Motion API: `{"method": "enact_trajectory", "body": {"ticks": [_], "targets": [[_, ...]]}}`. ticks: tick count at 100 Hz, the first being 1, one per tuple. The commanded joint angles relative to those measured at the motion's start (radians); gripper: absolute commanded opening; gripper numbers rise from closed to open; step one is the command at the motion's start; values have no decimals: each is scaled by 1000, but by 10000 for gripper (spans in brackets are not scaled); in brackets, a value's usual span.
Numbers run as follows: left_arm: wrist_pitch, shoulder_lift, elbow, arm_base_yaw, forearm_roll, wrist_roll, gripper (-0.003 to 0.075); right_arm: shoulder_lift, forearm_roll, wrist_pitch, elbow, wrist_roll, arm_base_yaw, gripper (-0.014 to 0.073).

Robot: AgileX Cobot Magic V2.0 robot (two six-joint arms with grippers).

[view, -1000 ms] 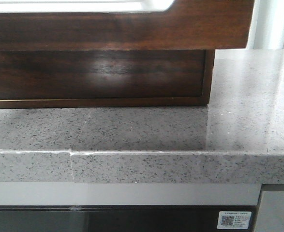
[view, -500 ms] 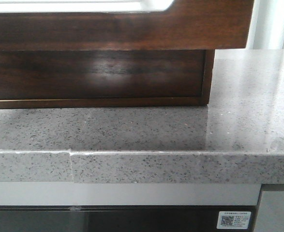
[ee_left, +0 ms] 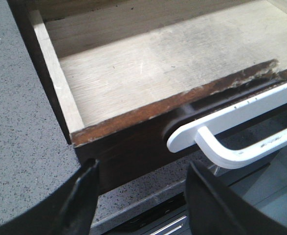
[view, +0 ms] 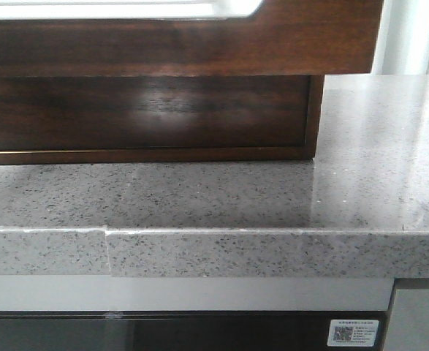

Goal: Put scissors in drawer with both arms
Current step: 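Lower the right gripper and grasp the grey-orange scissors by the handles, then lift the scissors with the right gripper and carry them over the drawer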

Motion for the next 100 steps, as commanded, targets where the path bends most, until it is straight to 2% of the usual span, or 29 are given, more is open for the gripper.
{"method": "enact_trajectory", "body": {"ticks": [1, 37, 71, 88, 100], "targets": [[-73, 12, -29, -6, -29, -2, 367, -34, -5, 4, -27, -19, -6, 109], [-73, 12, -29, -6, -29, -2, 367, -88, -5, 10, -27, -37, -6, 91], [-75, 12, -29, -6, -29, -2, 367, -399, -3, -59, -27, -40, 9, 91], [-75, 12, -29, -6, -29, -2, 367, -558, -1, -154, -27, -59, 73, 91], [-75, 12, -29, -6, -29, -2, 367, -627, 19, -169, -61, -94, 135, 91]]}}
